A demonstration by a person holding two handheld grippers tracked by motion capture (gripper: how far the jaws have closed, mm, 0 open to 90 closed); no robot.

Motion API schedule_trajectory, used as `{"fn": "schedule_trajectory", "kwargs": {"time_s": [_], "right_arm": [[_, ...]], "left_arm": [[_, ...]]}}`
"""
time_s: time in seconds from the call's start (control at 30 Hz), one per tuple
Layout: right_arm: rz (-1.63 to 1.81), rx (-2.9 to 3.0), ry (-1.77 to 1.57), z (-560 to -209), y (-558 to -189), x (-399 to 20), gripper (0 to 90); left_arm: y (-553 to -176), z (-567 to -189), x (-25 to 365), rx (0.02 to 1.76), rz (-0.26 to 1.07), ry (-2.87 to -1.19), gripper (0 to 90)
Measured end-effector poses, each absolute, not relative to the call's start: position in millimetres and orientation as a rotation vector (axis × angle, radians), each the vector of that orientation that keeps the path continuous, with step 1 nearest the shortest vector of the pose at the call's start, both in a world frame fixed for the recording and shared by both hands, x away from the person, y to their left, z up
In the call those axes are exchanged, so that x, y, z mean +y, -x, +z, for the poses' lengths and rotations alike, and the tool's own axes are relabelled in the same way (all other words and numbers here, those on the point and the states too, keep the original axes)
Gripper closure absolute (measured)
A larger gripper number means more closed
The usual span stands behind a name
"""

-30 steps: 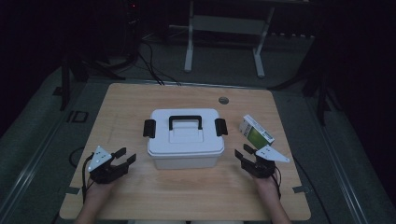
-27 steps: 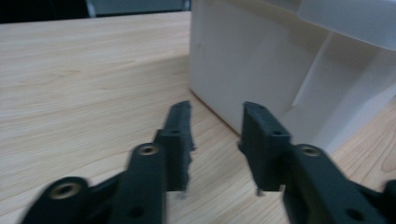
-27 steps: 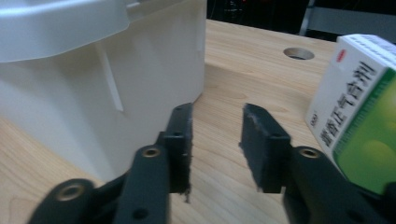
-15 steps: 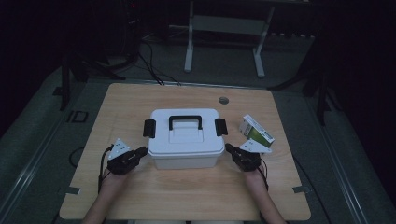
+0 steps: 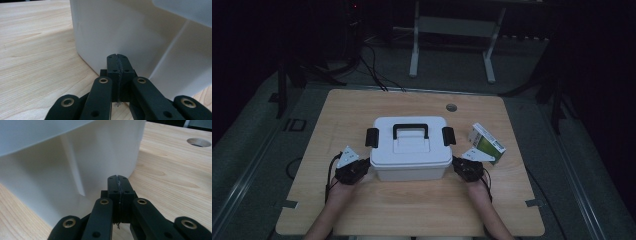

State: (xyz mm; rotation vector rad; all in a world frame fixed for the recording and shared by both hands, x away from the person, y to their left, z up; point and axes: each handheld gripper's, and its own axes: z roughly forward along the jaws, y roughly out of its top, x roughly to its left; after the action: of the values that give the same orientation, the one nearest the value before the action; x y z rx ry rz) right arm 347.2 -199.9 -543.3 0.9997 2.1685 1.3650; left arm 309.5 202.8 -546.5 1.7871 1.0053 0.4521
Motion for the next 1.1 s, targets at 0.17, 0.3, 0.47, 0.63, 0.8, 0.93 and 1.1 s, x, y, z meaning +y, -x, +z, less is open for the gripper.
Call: {"fn": "schedule_trajectory", "kwargs": {"time_s": [0.17, 0.3, 0.47, 0.63, 0.8, 0.93, 1.1], "right_arm": [[1.380, 2.176, -0.999, -544, -347, -195, 89.9], [1.379, 2.176, -1.005, -544, -346, -195, 90.0], [1.374, 2.170, -1.017, -544, -344, -196, 90.0], [1.369, 2.175, -1.019, -543, -340, -198, 90.0], [1.366, 2.182, -1.018, -542, -332, -203, 90.0], [1.365, 2.185, -1.029, -542, -327, -207, 90.0], [1.384, 2.188, -1.046, -542, -319, -213, 90.0]], "left_arm": [[-310, -547, 203, 1.007, 0.441, -1.782, 89.7], [-310, -546, 202, 1.011, 0.431, -1.787, 89.7], [-308, -546, 200, 1.007, 0.429, -1.788, 89.8], [-306, -545, 198, 1.003, 0.428, -1.801, 89.8], [-300, -544, 194, 0.991, 0.414, -1.807, 89.8], [-295, -544, 191, 0.979, 0.403, -1.811, 89.9], [-292, -544, 189, 0.969, 0.393, -1.817, 89.9]]}}
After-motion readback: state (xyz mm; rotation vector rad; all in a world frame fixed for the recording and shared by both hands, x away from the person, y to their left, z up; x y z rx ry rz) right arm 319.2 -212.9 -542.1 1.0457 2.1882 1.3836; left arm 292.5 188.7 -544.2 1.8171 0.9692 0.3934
